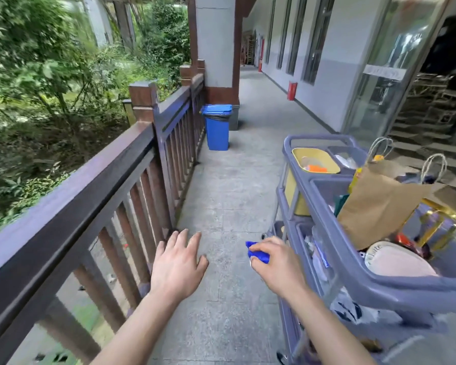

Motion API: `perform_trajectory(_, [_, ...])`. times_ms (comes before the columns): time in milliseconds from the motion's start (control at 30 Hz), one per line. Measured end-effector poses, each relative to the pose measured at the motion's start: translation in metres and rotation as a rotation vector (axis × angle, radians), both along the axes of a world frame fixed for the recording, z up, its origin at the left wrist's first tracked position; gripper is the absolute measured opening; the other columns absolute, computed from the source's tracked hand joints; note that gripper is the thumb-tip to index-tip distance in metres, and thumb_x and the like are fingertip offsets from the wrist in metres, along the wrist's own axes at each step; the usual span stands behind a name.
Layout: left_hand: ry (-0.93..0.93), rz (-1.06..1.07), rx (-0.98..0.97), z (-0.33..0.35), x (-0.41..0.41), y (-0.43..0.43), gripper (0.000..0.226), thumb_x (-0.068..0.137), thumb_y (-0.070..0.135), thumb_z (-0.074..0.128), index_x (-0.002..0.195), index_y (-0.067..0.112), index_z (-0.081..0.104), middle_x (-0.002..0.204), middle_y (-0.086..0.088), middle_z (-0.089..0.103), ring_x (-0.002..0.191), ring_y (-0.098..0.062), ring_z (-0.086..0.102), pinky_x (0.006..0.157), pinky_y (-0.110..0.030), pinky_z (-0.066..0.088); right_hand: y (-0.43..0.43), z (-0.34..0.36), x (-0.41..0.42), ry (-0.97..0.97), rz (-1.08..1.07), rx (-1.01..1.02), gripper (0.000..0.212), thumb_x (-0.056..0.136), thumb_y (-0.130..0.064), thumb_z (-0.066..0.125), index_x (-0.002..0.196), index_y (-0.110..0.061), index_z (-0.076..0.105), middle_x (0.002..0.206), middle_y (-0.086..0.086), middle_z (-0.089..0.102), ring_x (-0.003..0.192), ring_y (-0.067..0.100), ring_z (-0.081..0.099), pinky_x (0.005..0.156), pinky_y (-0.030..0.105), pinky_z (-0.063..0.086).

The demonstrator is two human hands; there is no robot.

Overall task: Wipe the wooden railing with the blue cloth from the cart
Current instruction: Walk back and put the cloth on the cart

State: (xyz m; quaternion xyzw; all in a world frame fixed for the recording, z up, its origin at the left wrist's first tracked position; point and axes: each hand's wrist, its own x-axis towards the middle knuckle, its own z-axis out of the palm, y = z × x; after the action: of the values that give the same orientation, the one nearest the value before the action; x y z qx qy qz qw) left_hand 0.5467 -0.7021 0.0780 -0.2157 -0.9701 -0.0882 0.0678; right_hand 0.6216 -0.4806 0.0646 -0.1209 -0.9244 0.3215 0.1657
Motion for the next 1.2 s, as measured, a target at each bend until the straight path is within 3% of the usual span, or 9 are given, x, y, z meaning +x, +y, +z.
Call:
perform_trajectory(133, [0.01,-0.033,0.008,-0.004,-0.05,0.034,0.055,0.098,0.047,0.042,0.148,0.024,0.04,0.152,-0.002,0.042,0.144,-0.023,0.032,0.117,-0.043,0.029,0.033,-0.008,-0.043,-0.005,-0.046,0.005,0.02,0.075,-0.031,0.065,0.093,-0.035,0.072,0.092,-0.021,0.057,0.088,0.003,0.058,0.072,0.023,0.046])
perform_trajectory(300, [0.0,-0.098,0.007,-0.012,-0.136,0.07,0.056,0.099,0.047,0.039,0.151,0.026,0.036,0.154,-0.001,0.039,0.146,-0.021,0.028,0.117,-0.044,0.028,0.064,-0.011,-0.112,-0.006,-0.113,0.016,0.02,0.075,-0.029,0.066,0.094,-0.034,0.073,0.094,-0.016,0.06,0.089,0.008,0.059,0.073,0.026,0.047])
perform_trajectory(500, [0.002,-0.246,0.01,-0.011,-0.253,0.117,0.054,0.098,0.047,0.04,0.147,0.026,0.04,0.153,-0.003,0.042,0.143,-0.023,0.033,0.117,-0.047,0.029,0.096,-0.008,-0.196,0.005,-0.271,-0.002,0.019,0.078,-0.029,0.065,0.095,-0.034,0.072,0.095,-0.018,0.06,0.088,0.002,0.057,0.069,0.016,0.042])
perform_trajectory(667, [-0.005,-0.389,0.013,-0.009,-0.332,0.16,0.055,0.098,0.047,0.043,0.149,0.026,0.04,0.155,-0.007,0.041,0.142,-0.028,0.037,0.117,-0.046,0.03,0.124,-0.003,-0.25,-0.006,-0.419,-0.016,0.019,0.077,-0.027,0.066,0.094,-0.034,0.073,0.093,-0.018,0.058,0.088,0.007,0.058,0.074,0.028,0.048])
perform_trajectory(767, [-0.017,-0.458,0.033,-0.007,-0.364,0.19,0.055,0.099,0.045,0.044,0.15,0.025,0.039,0.155,-0.007,0.041,0.142,-0.028,0.037,0.117,-0.047,0.031,0.144,-0.002,-0.27,-0.013,-0.489,0.008,0.02,0.077,-0.026,0.068,0.095,-0.032,0.073,0.097,-0.014,0.061,0.088,0.009,0.059,0.068,0.024,0.044])
perform_trajectory(933, [-0.038,-0.563,0.06,-0.012,-0.405,0.254,0.053,0.099,0.043,0.045,0.149,0.026,0.039,0.156,-0.007,0.039,0.143,-0.027,0.035,0.118,-0.047,0.028,0.191,-0.006,-0.294,0.0,-0.593,-0.032,0.018,0.076,-0.031,0.069,0.093,-0.034,0.073,0.1,-0.013,0.063,0.085,0.011,0.061,0.071,0.03,0.048])
perform_trajectory(1200, [-0.056,-0.694,0.041,-0.029,-0.454,0.376,0.054,0.099,0.044,0.044,0.15,0.025,0.039,0.158,-0.007,0.038,0.144,-0.028,0.033,0.119,-0.051,0.029,0.284,-0.026,-0.324,0.049,-0.714,-0.076,0.02,0.074,-0.022,0.069,0.091,-0.032,0.073,0.097,-0.014,0.063,0.084,0.011,0.063,0.074,0.031,0.049])
